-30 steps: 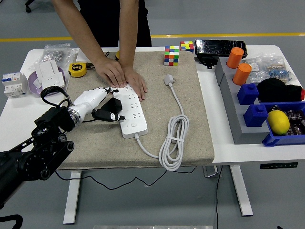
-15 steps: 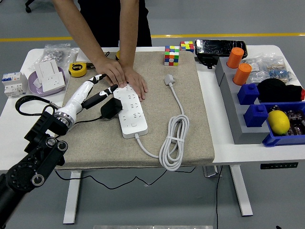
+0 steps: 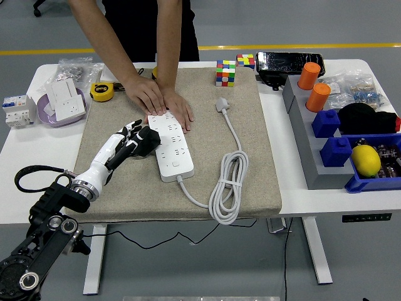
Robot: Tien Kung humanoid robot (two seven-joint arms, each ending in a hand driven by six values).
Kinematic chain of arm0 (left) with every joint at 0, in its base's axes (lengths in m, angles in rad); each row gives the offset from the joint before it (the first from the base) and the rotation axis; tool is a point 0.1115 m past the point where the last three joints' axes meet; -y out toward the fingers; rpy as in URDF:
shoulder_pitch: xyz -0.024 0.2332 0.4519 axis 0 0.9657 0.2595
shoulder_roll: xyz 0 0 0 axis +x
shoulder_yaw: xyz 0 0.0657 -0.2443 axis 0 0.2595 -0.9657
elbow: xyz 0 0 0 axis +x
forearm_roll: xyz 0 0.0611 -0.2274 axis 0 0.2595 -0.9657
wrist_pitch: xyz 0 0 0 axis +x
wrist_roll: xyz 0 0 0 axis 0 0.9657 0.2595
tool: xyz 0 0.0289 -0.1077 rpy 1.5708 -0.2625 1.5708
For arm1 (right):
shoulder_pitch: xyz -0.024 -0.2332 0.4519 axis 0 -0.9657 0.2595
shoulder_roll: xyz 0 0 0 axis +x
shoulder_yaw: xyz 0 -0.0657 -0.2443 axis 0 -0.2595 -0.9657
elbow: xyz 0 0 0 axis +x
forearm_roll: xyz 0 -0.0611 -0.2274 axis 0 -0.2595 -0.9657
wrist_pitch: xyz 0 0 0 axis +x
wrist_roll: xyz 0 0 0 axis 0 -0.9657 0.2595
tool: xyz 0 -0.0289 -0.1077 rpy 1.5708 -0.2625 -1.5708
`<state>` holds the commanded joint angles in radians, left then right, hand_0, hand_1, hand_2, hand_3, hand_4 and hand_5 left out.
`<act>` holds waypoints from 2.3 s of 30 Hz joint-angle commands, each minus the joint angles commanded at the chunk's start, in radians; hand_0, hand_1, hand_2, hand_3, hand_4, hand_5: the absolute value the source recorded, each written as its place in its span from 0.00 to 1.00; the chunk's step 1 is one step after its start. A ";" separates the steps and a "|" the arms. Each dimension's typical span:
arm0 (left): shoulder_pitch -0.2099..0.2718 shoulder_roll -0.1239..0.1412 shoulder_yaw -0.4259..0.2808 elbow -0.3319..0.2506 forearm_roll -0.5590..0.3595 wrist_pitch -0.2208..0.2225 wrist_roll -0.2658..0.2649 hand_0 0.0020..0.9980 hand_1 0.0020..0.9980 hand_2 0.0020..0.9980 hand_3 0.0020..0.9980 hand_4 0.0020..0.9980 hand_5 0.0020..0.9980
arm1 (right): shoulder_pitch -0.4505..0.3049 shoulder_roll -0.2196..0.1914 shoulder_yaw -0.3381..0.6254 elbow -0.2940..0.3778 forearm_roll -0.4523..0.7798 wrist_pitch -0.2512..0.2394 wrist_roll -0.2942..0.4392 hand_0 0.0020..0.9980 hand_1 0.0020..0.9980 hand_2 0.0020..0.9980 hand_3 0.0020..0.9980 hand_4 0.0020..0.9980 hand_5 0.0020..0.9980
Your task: Pick up the plug,place it near the board,insert it into the board,press the button
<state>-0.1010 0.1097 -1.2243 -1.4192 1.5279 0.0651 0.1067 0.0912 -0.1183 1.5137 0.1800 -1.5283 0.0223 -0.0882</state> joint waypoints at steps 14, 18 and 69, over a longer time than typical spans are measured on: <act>-0.006 -0.001 0.002 0.034 0.109 -0.002 0.010 1.00 1.00 0.99 0.97 1.00 1.00 | -0.001 -0.002 0.000 0.000 -0.006 0.001 -0.001 0.85 0.76 0.75 0.78 1.00 0.88; -0.013 0.002 0.017 0.038 0.137 -0.008 0.019 1.00 1.00 0.99 0.96 1.00 1.00 | -0.002 -0.003 -0.001 0.000 -0.007 0.001 -0.001 0.85 0.76 0.75 0.78 1.00 0.88; -0.147 0.009 0.184 0.083 0.295 -0.004 0.055 1.00 1.00 0.98 0.94 1.00 1.00 | 0.006 -0.006 -0.001 0.000 -0.006 0.001 -0.002 0.85 0.76 0.75 0.78 1.00 0.88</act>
<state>-0.2484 0.1190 -1.0408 -1.3360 1.8227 0.0607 0.1618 0.0975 -0.1243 1.5129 0.1800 -1.5347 0.0230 -0.0907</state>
